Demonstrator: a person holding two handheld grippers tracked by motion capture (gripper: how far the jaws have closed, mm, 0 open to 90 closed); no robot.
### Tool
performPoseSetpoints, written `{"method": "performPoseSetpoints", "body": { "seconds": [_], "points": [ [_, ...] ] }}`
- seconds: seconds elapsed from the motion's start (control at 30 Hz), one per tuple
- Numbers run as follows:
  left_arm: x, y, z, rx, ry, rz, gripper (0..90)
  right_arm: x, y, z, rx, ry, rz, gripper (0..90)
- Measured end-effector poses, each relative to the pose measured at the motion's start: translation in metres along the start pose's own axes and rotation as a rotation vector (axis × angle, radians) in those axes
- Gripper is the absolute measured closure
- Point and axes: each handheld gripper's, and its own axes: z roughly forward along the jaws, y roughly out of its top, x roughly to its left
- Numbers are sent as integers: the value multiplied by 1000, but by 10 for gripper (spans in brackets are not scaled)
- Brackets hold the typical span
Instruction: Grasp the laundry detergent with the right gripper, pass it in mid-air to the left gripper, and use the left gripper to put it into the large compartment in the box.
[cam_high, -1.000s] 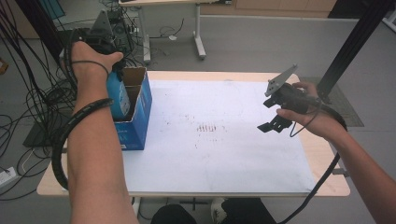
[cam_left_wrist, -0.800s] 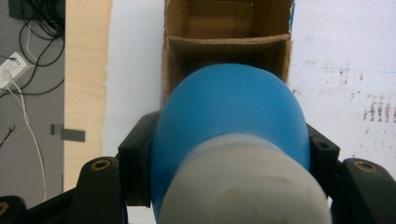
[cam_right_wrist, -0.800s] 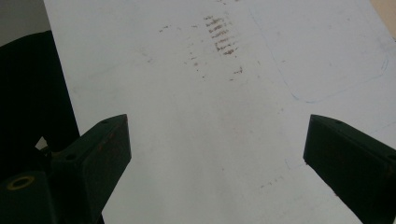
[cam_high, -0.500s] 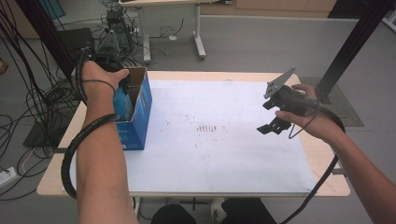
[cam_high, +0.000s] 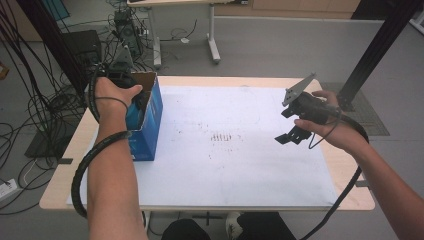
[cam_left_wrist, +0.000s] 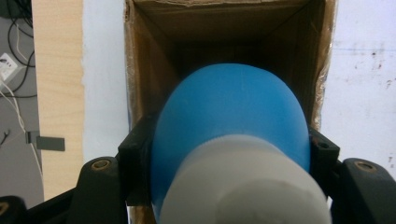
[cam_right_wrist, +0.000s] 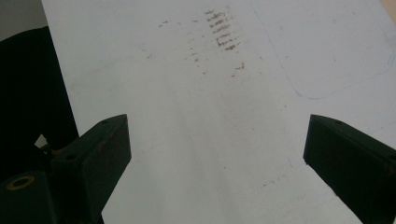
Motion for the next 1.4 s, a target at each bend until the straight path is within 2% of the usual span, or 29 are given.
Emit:
{"method": "performPoseSetpoints", "body": {
  "seconds": [0.6,1.4],
  "points": [
    [-1,-4,27,22,-4,24,371,-1,-3,3,11,1,4,76],
    [1,-4,34,20,-7,19,369,-2,0,5,25,-2,1,77]
  ]
}}
